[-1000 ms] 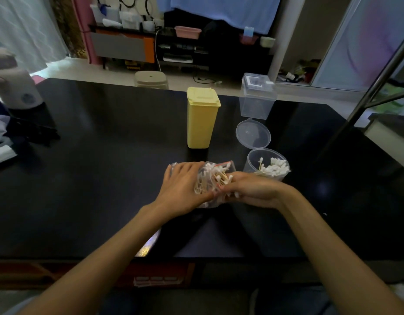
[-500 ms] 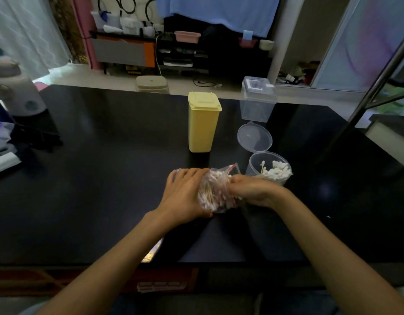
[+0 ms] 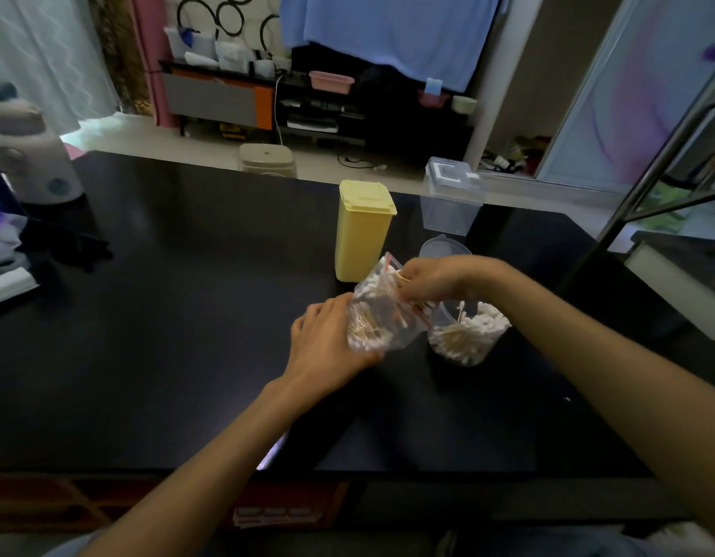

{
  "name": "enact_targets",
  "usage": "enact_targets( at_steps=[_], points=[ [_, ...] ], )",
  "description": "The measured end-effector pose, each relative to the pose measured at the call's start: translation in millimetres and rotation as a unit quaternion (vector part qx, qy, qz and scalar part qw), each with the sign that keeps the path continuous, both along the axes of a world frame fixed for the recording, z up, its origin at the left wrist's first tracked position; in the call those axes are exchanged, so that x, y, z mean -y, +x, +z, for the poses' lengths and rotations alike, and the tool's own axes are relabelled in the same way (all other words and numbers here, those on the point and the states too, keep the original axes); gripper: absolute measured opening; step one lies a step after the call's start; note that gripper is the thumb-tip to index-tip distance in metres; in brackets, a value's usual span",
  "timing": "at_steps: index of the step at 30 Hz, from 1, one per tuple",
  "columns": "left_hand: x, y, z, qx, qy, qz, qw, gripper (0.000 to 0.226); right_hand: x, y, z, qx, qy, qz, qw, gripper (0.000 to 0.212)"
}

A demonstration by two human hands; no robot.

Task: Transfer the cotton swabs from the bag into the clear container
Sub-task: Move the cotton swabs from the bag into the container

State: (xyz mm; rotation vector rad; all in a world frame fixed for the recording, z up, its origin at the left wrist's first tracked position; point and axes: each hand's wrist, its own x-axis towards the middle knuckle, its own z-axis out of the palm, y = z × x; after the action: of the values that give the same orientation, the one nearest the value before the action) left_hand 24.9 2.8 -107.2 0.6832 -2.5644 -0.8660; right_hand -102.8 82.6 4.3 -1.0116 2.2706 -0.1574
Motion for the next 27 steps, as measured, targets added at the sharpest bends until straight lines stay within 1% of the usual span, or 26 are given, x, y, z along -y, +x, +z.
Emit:
enact_targets(
  at_steps=[3,5,9,11,13,14,16,19,21,24,26,27],
  points=[
    [0.4,-0.9,1.6,-0.011,0.014,0.004,1.000,0.061,6.0,1.8,-0.1,-0.022,0.012,0.012,1.000,0.019],
    [0.4,0.1,2.8,-0.015,0.010,0.011,1.000,0.059,6.5,3.8,-2.4,-0.011,0.025,0.012,1.000,0.021],
    [1.9,0.5,2.4,-0.020,-0.007,0.022,1.000,0.062,2.4,5.0,-6.0,0.122,0.013,-0.049,0.991,0.018],
    [2.4,1.8,1.0,-0.035,-0.034,0.016,0.999,0.064,-0.2,0.8,-6.8,0.161,-0.008,-0.078,0.984,0.021],
    [0.7,4.3,-0.1,-0.045,-0.069,-0.010,0.997,0.064,-4.7,-1.7,-5.1,0.181,-0.029,-0.090,0.979,0.020],
    [-1.0,6.0,-0.2,-0.045,-0.084,-0.023,0.995,0.065,-8.0,-1.7,-3.2,0.178,-0.035,-0.090,0.979,0.020],
    [-2.7,7.9,1.2,-0.044,-0.096,-0.035,0.994,0.069,-13.7,-0.4,1.4,0.140,-0.037,-0.075,0.987,0.020],
    [-4.8,7.6,5.0,-0.045,-0.082,-0.031,0.995,0.072,-17.2,0.1,7.4,0.022,-0.031,-0.006,0.999,0.019],
    [-5.7,6.1,7.6,-0.036,-0.053,-0.020,0.998,0.074,-16.3,-0.6,9.0,-0.033,-0.017,0.034,0.999,0.018],
    [-6.0,5.1,10.1,-0.029,-0.003,0.001,1.000,0.076,-15.5,1.3,11.4,-0.043,0.054,0.075,0.995,0.020],
    [-4.5,5.4,10.3,-0.030,0.009,0.011,0.999,0.074,-16.7,2.8,14.0,-0.026,0.108,0.089,0.990,0.021],
    [-3.7,5.9,10.6,-0.031,0.009,0.014,0.999,0.072,-17.2,3.1,16.1,-0.013,0.120,0.088,0.989,0.020]
  ],
)
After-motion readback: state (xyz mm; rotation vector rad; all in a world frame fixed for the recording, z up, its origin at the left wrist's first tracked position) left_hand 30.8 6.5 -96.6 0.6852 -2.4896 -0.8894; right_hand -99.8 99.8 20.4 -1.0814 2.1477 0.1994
